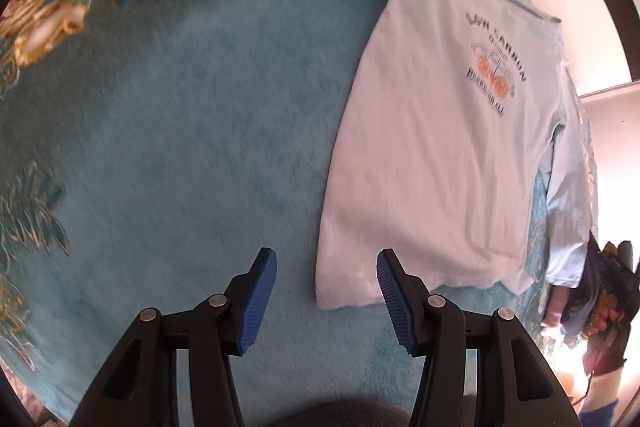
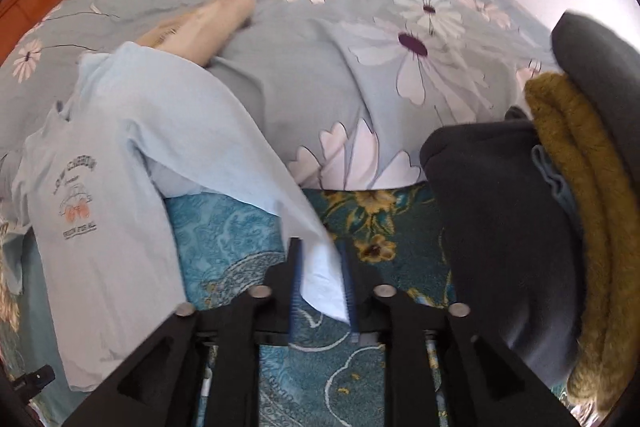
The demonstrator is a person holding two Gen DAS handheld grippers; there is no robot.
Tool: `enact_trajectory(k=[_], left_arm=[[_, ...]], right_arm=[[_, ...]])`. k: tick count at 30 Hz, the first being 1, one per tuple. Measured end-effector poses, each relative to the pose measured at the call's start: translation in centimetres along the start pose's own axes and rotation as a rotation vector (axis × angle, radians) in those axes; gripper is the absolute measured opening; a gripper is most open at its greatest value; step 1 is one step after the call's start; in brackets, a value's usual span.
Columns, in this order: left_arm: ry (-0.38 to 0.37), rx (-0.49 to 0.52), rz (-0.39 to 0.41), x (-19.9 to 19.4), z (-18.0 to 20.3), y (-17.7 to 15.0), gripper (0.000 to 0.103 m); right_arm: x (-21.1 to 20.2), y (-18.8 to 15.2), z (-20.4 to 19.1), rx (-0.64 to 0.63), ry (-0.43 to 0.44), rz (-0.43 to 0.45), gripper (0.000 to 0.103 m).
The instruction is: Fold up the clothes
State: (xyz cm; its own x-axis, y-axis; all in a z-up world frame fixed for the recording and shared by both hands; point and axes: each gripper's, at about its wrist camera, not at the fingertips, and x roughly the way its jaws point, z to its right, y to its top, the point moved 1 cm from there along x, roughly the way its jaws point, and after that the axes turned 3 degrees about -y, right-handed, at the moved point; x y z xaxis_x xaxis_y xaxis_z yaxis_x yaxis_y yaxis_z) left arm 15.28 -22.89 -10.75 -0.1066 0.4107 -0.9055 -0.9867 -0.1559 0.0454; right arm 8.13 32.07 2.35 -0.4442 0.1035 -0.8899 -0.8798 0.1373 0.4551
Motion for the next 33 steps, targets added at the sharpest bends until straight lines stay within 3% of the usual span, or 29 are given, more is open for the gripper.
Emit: enact_trajectory(k=[1,3,5,10,14,16,17,18,19,21,26,28,33], left_arm=[[0.003,-0.002,-0.01,0.3,0.0,-0.1,0.056],[-0.001,-0.014,-0.035,1.1,-0.2,-0.3,0.056],[-0.017,-0.045,-0.053,1.8,-0.4,-0.3,0.056],[-0.059,-0.114,-0.072,2.9,-0.9,-0.1,0.055],[-0.075,-0.144,-0.071,2.9,-1.0,-0.1,0.053],[-0.083,-0.16,-0.069,2.9,-1.0,-0.2,0.043],[-0.08,-0.167,-0.069,3.0,-1.0,-0.2,0.032],[-0.077,-0.174,-0.069,3.0,-1.1,-0.2,0.02],[-0.074,-0.179,-0.065,3.0,-1.1,-0.3,0.014],[-0.064,-0.175,-0.041,2.6,-0.9,-0.4,0.004],[-0.049,-0.098,0.038,-0.7,-0.1,-0.6,0.004],[-0.021,-0.062,0.037,-1.5,-0.3,-1.0,0.004],[-0.028,-0.104,-0.006,-0.3,-2.1,-1.3,0.007]], right_arm=[[-0.8,-0.6,-0.5,-0.01,0.024,0.025,0.029],[-0.9,-2.3,-1.9,-0.027,0.127,-0.006,0.031],[0.6,-4.6,-3.5,-0.043,0.231,-0.103,0.031],[5.1,-8.2,-4.7,0.068,0.365,-0.273,0.031],[6.8,-8.8,-3.9,0.152,0.397,-0.332,0.031],[6.9,-8.5,-3.4,0.166,0.429,-0.337,0.031],[6.7,-8.5,-3.4,0.159,0.43,-0.338,0.03],[6.6,-8.4,-3.3,0.153,0.43,-0.338,0.022],[6.5,-8.4,-3.3,0.14,0.428,-0.34,0.005],[6.0,-8.4,-3.3,0.121,0.426,-0.331,0.003],[3.2,-8.3,-2.1,0.092,0.443,-0.26,0.001],[2.9,-9.0,-1.7,0.068,0.426,-0.268,0.001],[4.5,-11.3,-1.4,0.059,0.381,-0.339,0.001]])
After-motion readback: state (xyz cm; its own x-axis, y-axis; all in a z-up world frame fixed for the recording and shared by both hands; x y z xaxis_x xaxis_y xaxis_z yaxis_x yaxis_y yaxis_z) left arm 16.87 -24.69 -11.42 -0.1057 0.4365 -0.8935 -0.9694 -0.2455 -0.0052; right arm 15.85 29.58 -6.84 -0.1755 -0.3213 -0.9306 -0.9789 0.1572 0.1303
